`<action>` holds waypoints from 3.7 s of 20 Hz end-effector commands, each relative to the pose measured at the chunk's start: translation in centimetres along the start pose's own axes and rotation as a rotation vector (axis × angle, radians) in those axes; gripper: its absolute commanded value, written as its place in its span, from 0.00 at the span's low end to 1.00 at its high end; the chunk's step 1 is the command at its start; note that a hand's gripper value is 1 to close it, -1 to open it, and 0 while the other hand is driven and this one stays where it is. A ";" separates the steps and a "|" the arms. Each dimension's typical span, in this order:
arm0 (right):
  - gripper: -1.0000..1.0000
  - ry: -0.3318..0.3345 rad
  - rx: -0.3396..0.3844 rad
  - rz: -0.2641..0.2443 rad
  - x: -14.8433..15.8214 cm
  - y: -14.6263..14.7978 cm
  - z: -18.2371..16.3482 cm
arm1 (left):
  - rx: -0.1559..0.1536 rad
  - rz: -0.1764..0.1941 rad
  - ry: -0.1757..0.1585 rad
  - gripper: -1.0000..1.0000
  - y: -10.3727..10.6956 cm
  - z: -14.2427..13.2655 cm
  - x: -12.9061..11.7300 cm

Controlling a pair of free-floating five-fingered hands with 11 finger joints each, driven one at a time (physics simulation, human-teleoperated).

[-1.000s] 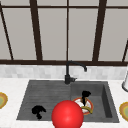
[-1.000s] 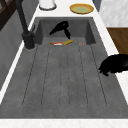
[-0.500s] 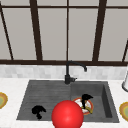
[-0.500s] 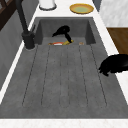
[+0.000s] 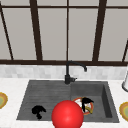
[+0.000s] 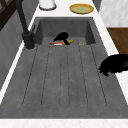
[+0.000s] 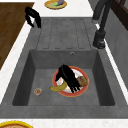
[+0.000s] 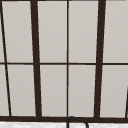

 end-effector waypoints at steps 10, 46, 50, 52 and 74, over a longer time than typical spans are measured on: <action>0.00 0.109 0.145 0.117 3.3 2.7 -4.4 | 0.000 0.000 0.000 0.50 0.0 0.0 0.0; 1.00 0.139 -0.125 0.077 -3.3 -8.2 3.0 | 0.000 0.000 0.000 0.50 0.0 0.0 0.0; 1.00 0.117 -0.103 0.086 -3.8 -10.2 3.7 | 0.000 0.000 0.000 0.50 0.0 0.0 0.0; 1.00 0.115 -0.114 0.086 -4.3 -11.0 4.4 | 0.000 0.000 0.000 0.50 0.0 0.0 0.0; 1.00 0.148 -0.137 0.068 -13.1 -17.3 10.7 | 0.000 0.000 0.000 0.50 0.0 0.0 0.0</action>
